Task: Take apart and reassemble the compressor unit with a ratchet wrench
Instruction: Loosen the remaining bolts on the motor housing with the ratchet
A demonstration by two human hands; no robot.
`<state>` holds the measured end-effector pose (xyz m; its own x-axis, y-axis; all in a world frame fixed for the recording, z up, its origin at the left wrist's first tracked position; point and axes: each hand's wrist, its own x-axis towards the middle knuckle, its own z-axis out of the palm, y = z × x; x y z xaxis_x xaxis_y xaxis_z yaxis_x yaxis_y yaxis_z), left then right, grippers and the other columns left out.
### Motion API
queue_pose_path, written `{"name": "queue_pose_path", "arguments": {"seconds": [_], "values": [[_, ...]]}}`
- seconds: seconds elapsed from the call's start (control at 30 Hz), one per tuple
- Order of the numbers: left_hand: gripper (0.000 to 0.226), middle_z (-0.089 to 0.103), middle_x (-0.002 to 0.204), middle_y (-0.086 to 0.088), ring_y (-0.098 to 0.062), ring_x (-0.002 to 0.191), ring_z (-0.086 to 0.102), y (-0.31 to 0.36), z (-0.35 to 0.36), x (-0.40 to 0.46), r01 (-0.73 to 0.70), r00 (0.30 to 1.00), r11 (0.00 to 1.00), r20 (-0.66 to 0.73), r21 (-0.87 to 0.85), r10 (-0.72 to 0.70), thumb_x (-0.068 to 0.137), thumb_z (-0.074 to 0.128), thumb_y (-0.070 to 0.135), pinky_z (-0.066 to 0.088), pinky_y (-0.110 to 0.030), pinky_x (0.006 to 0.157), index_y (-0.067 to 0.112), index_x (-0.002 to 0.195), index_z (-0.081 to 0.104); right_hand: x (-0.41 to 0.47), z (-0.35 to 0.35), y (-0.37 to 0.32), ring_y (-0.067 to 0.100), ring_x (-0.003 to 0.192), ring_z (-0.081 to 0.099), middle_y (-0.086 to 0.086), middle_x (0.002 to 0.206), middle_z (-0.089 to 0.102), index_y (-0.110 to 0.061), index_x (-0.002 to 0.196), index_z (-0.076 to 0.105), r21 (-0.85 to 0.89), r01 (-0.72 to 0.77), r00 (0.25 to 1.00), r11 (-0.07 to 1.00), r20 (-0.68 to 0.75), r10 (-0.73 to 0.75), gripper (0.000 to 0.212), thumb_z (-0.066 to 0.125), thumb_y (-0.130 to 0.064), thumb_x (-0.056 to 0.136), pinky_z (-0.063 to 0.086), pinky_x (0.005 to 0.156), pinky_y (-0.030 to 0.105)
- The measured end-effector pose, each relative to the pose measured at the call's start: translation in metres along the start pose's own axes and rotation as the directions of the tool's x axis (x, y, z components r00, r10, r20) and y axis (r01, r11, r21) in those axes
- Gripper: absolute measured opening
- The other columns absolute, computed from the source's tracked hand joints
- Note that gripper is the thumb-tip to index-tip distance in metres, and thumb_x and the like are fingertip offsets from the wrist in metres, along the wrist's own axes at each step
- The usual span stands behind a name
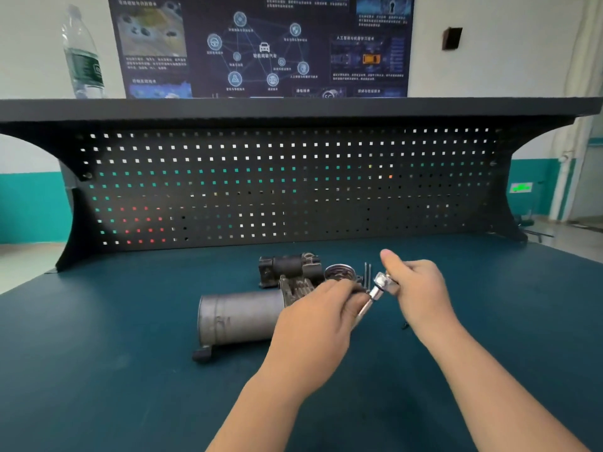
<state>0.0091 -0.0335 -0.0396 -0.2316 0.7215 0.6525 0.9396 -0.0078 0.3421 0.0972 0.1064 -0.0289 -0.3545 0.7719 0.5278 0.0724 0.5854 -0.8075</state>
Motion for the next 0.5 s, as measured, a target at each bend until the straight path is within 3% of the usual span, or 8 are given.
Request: {"name": "queue_pose_path", "arguments": {"seconds": [0.1,0.17,0.23,0.3,0.37,0.5], "values": [[0.030,0.048,0.057,0.011,-0.007,0.055,0.041,-0.001,0.002,-0.003,0.171,0.983,0.893,0.129,-0.417,-0.128,0.091,0.040,0.051,0.037,-0.026,0.057,0.025,0.087,0.055,-0.002,0.006,0.000,0.014,0.045,0.020,-0.009,0.036,0.021,-0.015,0.033,0.036,0.016,-0.061,0.998,0.998,0.010,0.061,0.066,0.048,-0.040,0.093,0.021,0.055,0.032],[0.019,0.043,0.055,0.011,-0.006,0.053,0.036,-0.001,0.003,-0.005,0.160,0.987,0.900,0.099,-0.407,-0.130,0.093,0.048,0.042,0.033,-0.023,0.053,0.026,0.083,0.052,-0.002,0.005,-0.002,0.012,0.042,0.024,-0.009,0.037,0.027,-0.017,0.035,0.040,0.009,-0.059,0.996,0.998,0.066,0.059,0.065,0.047,-0.048,0.092,0.025,0.054,0.030],[0.009,0.051,0.059,0.014,-0.006,0.057,0.043,-0.006,0.000,-0.004,0.110,0.993,0.958,-0.006,-0.264,-0.115,0.094,0.050,0.036,0.037,-0.023,0.056,0.031,0.087,0.053,-0.002,-0.001,-0.006,0.010,0.043,0.031,-0.009,0.042,0.036,-0.019,0.041,0.045,0.057,-0.033,0.966,0.998,0.259,0.017,0.064,0.046,-0.063,0.087,0.030,0.054,0.026],[0.010,0.064,0.073,0.017,-0.009,0.070,0.056,-0.015,-0.008,-0.003,0.111,0.982,0.988,-0.142,-0.112,-0.126,0.093,0.051,0.036,0.046,-0.029,0.064,0.035,0.095,0.061,-0.005,-0.008,-0.012,0.013,0.042,0.037,-0.004,0.043,0.043,-0.020,0.050,0.050,0.149,-0.068,0.857,0.986,0.515,-0.019,0.065,0.039,-0.077,0.078,0.034,0.050,0.020],[0.015,0.069,0.084,0.013,-0.012,0.077,0.061,-0.023,-0.015,-0.002,0.121,0.958,0.991,-0.255,-0.056,-0.131,0.092,0.053,0.034,0.048,-0.029,0.066,0.033,0.100,0.066,-0.011,-0.009,-0.017,0.015,0.036,0.035,0.000,0.042,0.039,-0.014,0.061,0.055,0.307,-0.265,0.699,0.914,0.714,-0.037,0.062,0.043,-0.073,0.075,0.034,0.048,0.023],[0.019,0.068,0.082,0.014,-0.007,0.076,0.059,-0.028,-0.019,-0.002,0.086,0.953,0.993,-0.283,-0.084,-0.106,0.091,0.055,0.032,0.045,-0.023,0.067,0.030,0.105,0.069,-0.024,-0.001,-0.032,0.006,0.029,0.029,-0.005,0.043,0.034,-0.014,0.072,0.056,0.410,-0.664,0.466,0.626,0.881,-0.083,0.046,0.045,-0.054,0.090,0.037,0.045,0.022]]}}
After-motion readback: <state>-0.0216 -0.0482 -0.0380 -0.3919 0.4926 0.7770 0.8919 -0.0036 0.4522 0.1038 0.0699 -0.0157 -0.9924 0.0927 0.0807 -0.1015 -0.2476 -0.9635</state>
